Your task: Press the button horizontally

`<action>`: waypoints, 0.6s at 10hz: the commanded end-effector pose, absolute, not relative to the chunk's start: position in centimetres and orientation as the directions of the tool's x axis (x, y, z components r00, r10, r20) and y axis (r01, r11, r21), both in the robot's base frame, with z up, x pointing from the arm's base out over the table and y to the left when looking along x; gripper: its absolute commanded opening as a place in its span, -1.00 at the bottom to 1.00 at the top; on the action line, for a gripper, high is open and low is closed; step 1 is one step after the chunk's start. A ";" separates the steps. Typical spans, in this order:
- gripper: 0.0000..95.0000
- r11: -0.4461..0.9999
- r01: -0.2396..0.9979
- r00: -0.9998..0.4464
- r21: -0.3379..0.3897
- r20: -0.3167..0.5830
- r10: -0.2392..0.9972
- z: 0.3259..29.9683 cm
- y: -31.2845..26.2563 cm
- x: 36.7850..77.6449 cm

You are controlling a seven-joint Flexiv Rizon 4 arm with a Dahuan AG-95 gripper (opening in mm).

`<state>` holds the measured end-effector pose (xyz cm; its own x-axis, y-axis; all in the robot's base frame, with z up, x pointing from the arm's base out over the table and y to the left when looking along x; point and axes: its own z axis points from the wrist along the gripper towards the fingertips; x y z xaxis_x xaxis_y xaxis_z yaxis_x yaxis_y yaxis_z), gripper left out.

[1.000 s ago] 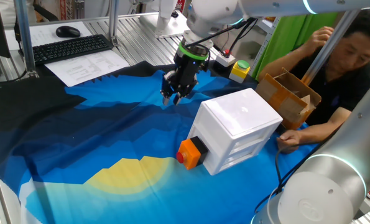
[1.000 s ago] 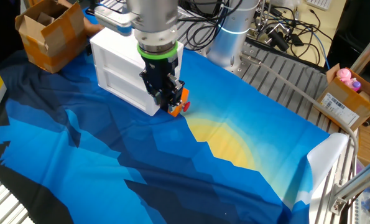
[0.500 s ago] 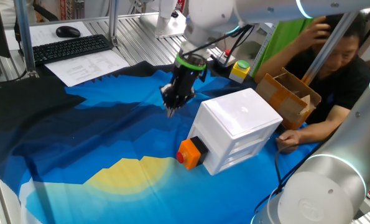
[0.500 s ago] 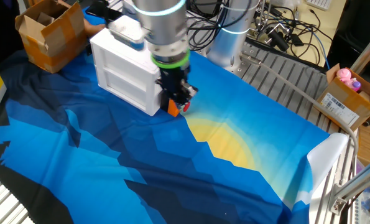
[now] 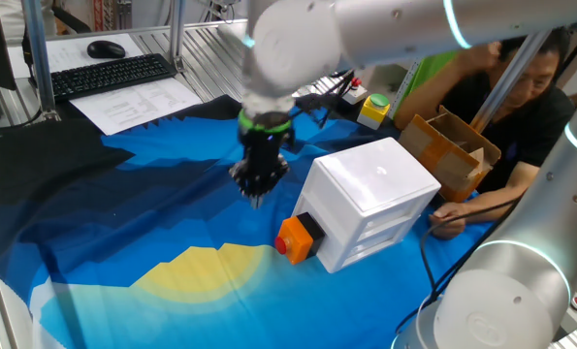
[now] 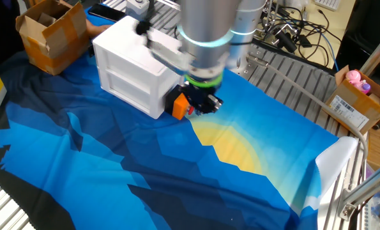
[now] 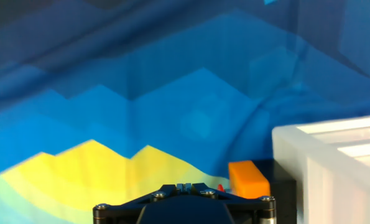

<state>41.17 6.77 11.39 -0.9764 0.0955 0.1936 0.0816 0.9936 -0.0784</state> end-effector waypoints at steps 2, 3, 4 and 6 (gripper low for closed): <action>-1.00 0.983 0.017 -0.973 -0.183 0.223 0.059 8.6 6.8 39.7; -1.00 0.980 0.022 -0.972 -0.198 0.227 0.067 8.0 6.5 39.1; -1.00 0.978 0.012 -0.971 -0.210 0.230 0.062 7.8 6.3 38.8; -1.00 0.973 -0.007 -0.971 -0.229 0.236 0.049 7.2 5.6 38.3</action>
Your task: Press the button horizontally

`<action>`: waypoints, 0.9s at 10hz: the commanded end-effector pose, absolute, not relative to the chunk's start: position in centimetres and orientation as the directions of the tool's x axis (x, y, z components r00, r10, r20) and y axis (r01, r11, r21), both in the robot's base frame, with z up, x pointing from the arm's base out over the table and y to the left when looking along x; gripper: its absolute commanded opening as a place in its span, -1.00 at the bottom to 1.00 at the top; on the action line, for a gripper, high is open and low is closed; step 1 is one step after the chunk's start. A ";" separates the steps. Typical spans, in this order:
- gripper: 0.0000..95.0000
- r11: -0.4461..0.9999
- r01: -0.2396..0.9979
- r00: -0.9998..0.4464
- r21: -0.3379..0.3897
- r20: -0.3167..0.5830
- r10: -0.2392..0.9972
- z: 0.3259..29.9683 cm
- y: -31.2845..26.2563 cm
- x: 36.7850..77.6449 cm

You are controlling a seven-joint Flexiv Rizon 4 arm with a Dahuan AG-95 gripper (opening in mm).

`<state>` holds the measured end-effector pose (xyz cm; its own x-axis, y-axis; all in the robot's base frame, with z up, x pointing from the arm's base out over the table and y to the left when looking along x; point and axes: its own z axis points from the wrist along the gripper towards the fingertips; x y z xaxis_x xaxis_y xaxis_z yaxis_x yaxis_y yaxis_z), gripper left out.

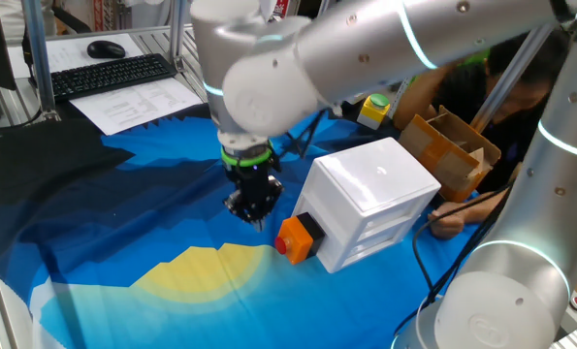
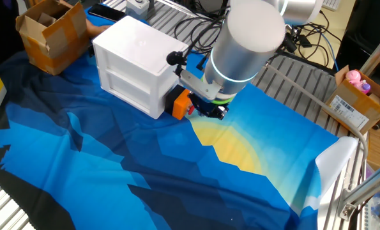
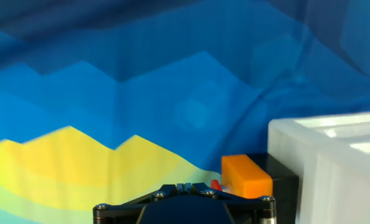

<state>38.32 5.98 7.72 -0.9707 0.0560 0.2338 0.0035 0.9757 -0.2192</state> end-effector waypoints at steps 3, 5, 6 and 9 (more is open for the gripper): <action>-1.00 0.967 -0.013 -0.971 -0.256 0.235 0.049 6.6 5.0 38.4; -1.00 0.966 -0.015 -0.971 -0.259 0.234 0.048 6.6 5.0 38.4; -1.00 0.966 -0.015 -0.971 -0.260 0.233 0.047 6.6 5.0 38.4; -1.00 0.973 -0.017 -0.972 -0.229 0.232 0.038 6.6 5.0 38.4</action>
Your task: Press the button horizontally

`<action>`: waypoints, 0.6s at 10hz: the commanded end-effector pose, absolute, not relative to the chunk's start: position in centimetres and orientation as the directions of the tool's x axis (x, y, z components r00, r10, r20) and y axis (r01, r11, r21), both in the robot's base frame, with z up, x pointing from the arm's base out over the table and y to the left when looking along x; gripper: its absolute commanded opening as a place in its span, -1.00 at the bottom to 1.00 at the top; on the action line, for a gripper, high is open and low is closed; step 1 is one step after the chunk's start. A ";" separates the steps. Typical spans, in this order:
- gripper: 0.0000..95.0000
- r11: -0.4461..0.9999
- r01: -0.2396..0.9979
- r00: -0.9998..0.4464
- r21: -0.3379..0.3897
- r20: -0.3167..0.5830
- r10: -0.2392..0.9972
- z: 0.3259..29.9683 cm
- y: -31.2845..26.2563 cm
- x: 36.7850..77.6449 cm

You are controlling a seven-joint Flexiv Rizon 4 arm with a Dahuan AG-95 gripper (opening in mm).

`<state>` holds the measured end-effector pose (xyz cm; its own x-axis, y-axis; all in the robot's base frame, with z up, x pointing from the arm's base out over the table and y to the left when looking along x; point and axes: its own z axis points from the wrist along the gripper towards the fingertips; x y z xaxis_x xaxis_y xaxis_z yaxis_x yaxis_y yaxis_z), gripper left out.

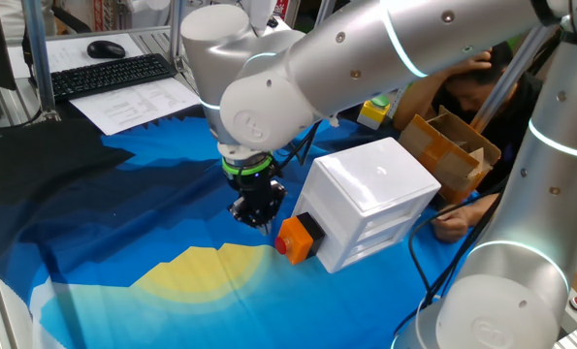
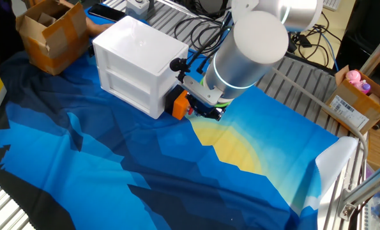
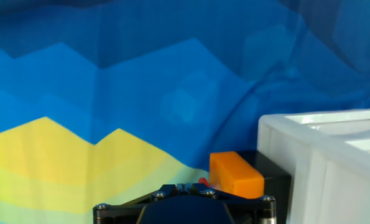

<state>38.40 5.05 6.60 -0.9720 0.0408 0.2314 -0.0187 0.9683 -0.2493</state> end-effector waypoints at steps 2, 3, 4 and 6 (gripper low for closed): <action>-1.00 0.984 -0.003 -0.973 -0.177 0.226 0.038 6.6 5.0 38.4; -1.00 0.988 0.011 -0.973 -0.156 0.226 0.046 6.6 5.0 38.4; -1.00 0.990 0.031 -0.973 -0.136 0.224 0.061 6.6 5.0 38.4; -1.00 0.991 0.048 -0.971 -0.128 0.225 0.076 6.6 5.0 38.4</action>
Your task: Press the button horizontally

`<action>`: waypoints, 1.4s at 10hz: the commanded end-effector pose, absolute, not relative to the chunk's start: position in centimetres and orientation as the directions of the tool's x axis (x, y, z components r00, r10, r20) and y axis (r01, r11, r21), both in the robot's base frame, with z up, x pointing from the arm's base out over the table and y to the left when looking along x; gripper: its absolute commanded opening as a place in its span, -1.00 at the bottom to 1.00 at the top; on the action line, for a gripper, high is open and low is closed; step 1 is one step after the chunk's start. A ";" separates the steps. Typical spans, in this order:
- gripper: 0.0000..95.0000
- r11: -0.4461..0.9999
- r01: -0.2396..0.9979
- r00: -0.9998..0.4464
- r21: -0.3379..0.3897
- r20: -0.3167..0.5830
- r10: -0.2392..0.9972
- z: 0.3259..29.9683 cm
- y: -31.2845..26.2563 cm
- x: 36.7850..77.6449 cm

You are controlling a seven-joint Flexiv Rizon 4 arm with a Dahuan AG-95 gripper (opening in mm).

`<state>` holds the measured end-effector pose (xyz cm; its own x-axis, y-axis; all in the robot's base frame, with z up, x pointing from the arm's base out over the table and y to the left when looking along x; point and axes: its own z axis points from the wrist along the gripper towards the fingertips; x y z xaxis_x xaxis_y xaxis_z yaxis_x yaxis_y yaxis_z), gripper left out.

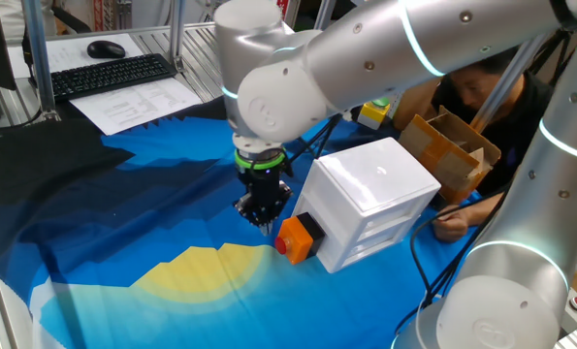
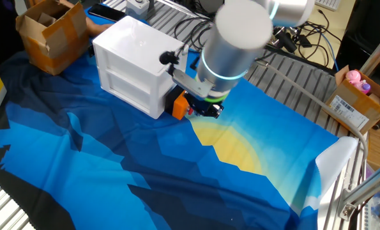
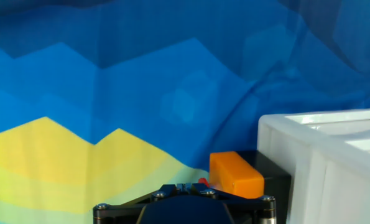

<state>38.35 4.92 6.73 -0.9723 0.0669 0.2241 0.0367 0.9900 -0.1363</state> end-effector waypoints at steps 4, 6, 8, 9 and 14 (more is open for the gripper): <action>-1.00 0.994 0.044 -0.972 -0.103 0.225 0.067 6.0 5.2 38.0; -1.00 0.992 0.039 -0.972 -0.124 0.225 0.066 4.2 5.6 36.7; -1.00 0.984 0.014 -0.973 -0.177 0.225 0.054 3.2 5.7 36.1; -1.00 0.983 0.009 -0.973 -0.186 0.225 0.052 3.0 5.6 36.1; -1.00 0.969 -0.010 -0.974 -0.246 0.223 0.046 2.3 3.9 34.8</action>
